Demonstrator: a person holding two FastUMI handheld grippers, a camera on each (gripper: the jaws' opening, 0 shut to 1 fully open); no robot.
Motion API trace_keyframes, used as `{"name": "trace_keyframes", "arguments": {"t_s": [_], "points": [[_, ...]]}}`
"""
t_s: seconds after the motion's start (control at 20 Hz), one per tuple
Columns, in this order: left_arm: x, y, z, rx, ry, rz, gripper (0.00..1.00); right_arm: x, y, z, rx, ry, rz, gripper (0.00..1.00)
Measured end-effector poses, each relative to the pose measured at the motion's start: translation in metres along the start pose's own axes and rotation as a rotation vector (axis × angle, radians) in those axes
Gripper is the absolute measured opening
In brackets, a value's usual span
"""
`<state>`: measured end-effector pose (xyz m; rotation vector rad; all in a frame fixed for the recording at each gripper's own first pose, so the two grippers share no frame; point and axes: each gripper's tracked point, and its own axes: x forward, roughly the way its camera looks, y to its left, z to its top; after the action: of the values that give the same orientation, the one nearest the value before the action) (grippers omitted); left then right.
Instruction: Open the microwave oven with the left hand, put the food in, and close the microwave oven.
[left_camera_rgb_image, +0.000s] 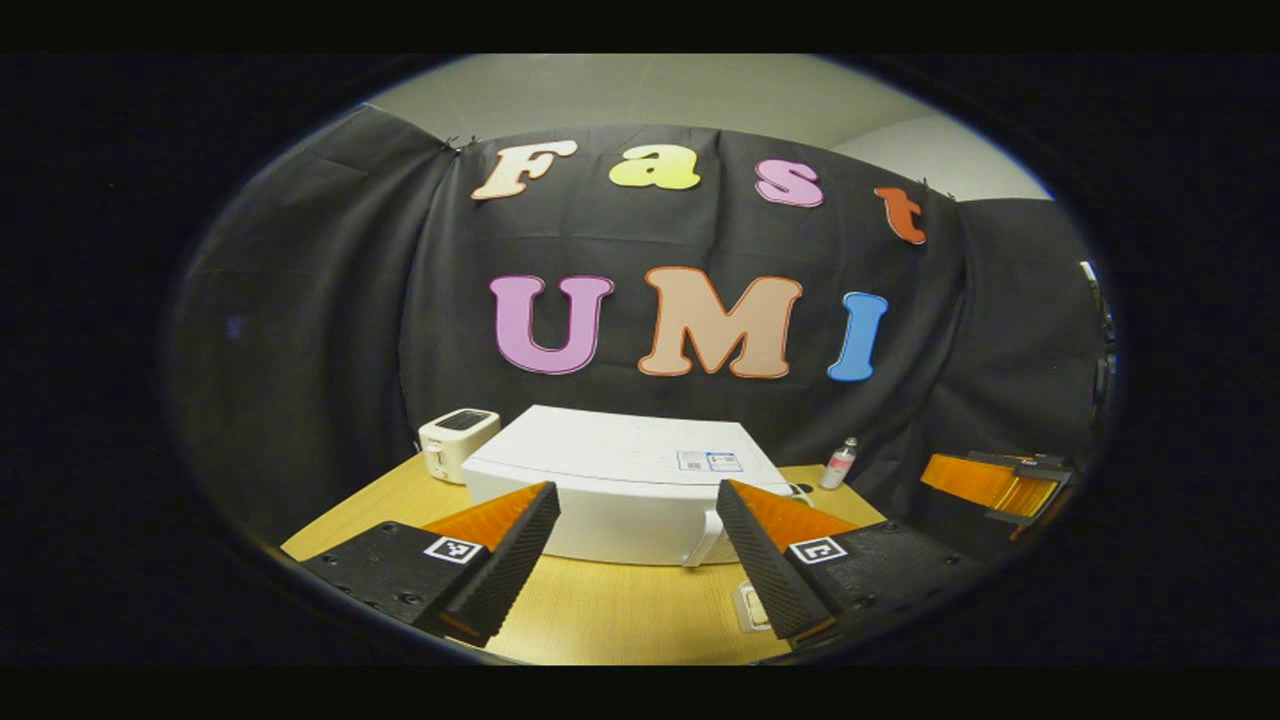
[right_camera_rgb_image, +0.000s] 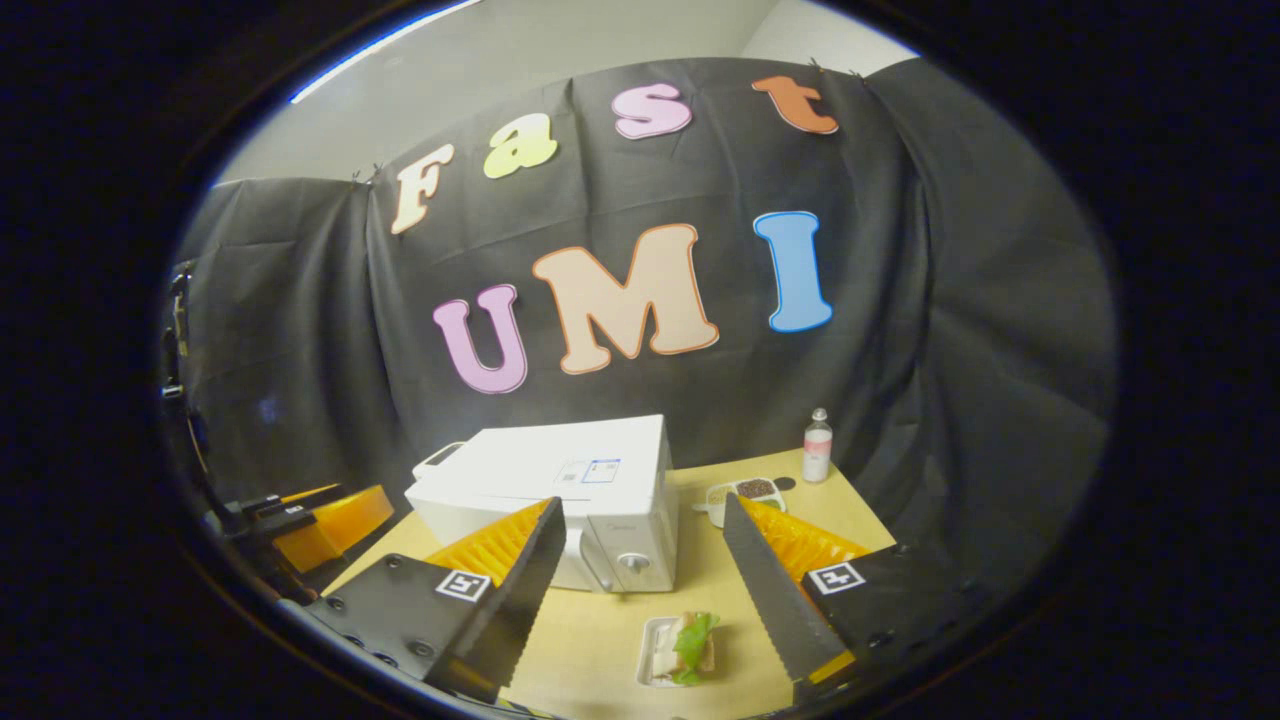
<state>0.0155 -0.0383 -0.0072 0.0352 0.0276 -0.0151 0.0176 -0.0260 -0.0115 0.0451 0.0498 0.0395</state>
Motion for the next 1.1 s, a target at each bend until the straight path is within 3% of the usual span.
{"name": "trace_keyframes", "arguments": {"t_s": [0.2, 0.25, 0.65, 0.7, 0.75, 0.9, 1.1], "points": [[0.009, -0.005, -0.024, -0.020, 0.052, -0.014, 0.92, 0.004, -0.005, -0.003, 0.017, 0.008, -0.001, 0.92], [0.012, -0.008, -0.035, -0.024, 0.074, -0.021, 0.96, 0.004, -0.008, -0.004, 0.021, 0.009, -0.004, 0.92], [0.042, -0.022, -0.132, -0.037, 0.265, -0.079, 0.96, -0.002, -0.035, -0.018, 0.017, 0.024, -0.068, 0.92], [0.048, -0.024, -0.145, -0.042, 0.296, -0.087, 0.96, -0.003, -0.039, -0.019, 0.017, 0.020, -0.080, 0.99], [0.054, -0.025, -0.156, -0.047, 0.323, -0.086, 0.96, -0.004, -0.043, -0.019, 0.019, 0.018, -0.092, 0.92], [0.074, -0.036, -0.185, -0.076, 0.386, -0.113, 0.96, -0.005, -0.054, -0.025, 0.028, 0.017, -0.129, 0.92], [0.095, -0.048, -0.207, -0.028, 0.441, -0.135, 0.93, -0.012, -0.067, -0.028, 0.035, 0.023, -0.173, 0.92]]}}
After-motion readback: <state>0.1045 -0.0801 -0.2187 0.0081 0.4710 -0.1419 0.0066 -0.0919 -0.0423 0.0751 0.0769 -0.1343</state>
